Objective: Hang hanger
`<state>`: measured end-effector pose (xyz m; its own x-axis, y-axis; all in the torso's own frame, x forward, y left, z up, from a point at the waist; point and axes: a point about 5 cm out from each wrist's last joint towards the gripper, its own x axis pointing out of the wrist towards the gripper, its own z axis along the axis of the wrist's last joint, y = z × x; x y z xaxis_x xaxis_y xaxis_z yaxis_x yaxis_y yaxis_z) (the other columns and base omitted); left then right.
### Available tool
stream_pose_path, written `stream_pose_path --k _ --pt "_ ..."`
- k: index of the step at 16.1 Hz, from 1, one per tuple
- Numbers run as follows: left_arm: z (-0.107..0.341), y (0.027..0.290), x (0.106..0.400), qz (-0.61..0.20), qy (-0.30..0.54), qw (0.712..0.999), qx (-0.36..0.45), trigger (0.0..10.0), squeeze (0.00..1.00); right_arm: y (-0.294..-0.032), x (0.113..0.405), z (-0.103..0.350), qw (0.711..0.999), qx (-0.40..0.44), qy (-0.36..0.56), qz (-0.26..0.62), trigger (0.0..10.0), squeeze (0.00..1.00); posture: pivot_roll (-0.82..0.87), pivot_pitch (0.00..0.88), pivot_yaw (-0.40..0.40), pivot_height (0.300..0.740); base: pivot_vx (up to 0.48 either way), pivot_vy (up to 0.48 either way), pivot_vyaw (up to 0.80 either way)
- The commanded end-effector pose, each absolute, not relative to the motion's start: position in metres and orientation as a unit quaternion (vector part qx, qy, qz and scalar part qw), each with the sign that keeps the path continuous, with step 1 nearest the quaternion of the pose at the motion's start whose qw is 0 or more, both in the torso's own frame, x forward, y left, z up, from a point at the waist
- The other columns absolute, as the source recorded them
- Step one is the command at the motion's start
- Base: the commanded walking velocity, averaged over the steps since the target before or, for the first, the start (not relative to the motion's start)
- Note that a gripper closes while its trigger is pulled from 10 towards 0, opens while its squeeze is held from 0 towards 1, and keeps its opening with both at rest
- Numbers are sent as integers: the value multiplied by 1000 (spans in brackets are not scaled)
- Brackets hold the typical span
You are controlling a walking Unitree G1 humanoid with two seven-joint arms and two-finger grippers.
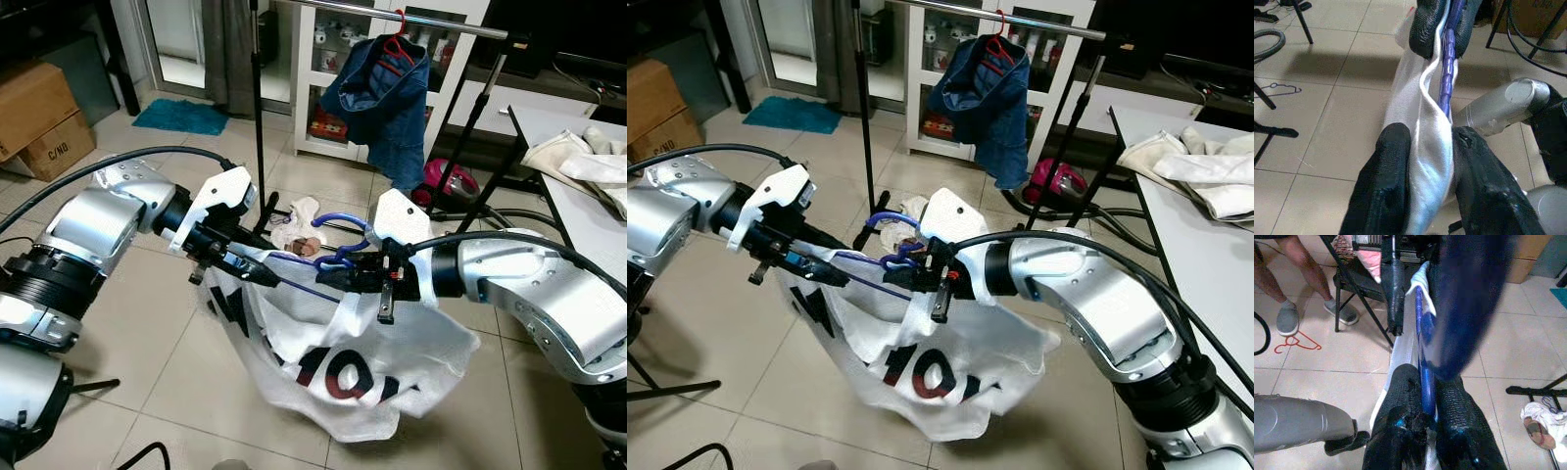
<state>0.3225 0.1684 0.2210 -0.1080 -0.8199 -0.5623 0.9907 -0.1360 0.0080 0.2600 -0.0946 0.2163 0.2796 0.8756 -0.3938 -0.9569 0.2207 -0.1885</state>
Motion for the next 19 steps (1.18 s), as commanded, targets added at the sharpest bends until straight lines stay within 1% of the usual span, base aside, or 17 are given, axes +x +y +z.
stream_pose_path --k 1,7,12,16,17,18,19 --pt "225 163 321 -731 177 616 232 0 0 -94 261 225 773 -212 85 592 10000 0 52 0 -33 740 0 0 0" --pt "223 165 322 -729 167 626 220 0 0 -94 261 226 774 -208 83 593 10000 0 51 0 -31 740 0 0 0" --pt "218 168 321 -725 171 628 225 0 0 -94 261 228 777 -201 80 591 10000 0 52 0 -28 740 0 0 0" --pt "219 169 321 -719 161 639 220 0 0 -94 261 229 777 -194 80 593 10000 0 52 0 -28 740 0 0 0" --pt "219 172 320 -715 157 646 215 0 0 -95 262 229 779 -190 79 592 10000 894 53 0 -26 740 0 0 0" --pt "219 173 320 -714 156 649 213 0 0 -95 262 229 780 -188 79 591 10000 1000 54 0 -25 740 0 0 0" --pt "219 177 319 -708 152 657 209 0 0 -95 262 230 784 -182 77 589 10000 1000 55 0 -25 740 0 0 0"
